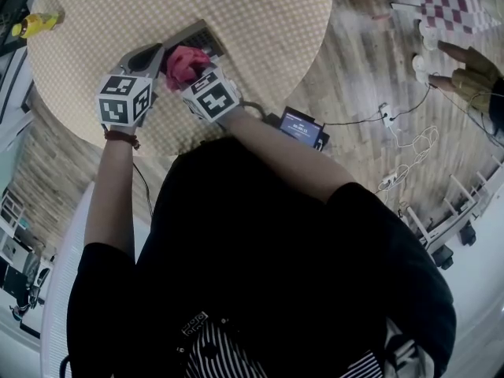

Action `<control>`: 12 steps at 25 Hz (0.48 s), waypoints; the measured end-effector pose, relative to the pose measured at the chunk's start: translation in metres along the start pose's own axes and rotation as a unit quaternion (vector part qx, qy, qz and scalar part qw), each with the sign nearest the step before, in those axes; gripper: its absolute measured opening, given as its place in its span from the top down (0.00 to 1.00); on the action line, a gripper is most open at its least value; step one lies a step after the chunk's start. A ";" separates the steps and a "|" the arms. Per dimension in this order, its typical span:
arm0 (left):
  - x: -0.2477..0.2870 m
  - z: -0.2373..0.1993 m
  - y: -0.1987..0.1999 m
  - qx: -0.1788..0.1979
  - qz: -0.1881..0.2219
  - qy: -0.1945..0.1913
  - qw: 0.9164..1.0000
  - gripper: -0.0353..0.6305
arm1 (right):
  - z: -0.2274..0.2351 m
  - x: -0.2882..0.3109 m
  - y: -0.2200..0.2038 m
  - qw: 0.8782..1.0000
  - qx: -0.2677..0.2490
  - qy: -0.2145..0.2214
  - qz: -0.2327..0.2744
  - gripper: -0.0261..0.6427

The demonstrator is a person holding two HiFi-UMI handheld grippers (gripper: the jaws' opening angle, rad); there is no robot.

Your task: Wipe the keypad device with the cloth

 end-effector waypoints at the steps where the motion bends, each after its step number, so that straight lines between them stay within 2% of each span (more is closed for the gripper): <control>1: 0.000 0.000 0.000 0.001 -0.001 -0.002 1.000 0.94 | -0.002 -0.001 0.003 1.000 0.000 -0.001 0.000 0.85; 6: 0.000 -0.002 0.002 -0.010 0.002 0.002 1.000 0.94 | -0.022 -0.018 0.055 0.999 -0.022 0.009 0.041 0.85; 8: 0.000 -0.003 0.002 -0.016 0.004 0.003 1.000 0.94 | -0.022 -0.018 0.056 0.999 -0.027 0.012 0.042 0.85; 12: 0.000 0.001 0.002 -0.001 0.002 -0.001 1.000 0.94 | -0.015 -0.013 0.038 0.999 -0.037 0.011 0.037 0.85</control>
Point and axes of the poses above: the fingertips, and each gripper's own axes: x forward along the fingers, z to its right, y out of its top, the point moved 2 cm from there along -x, backward along the fingers, and after that the axes turned 6 degrees about x, right-handed, at the moved point
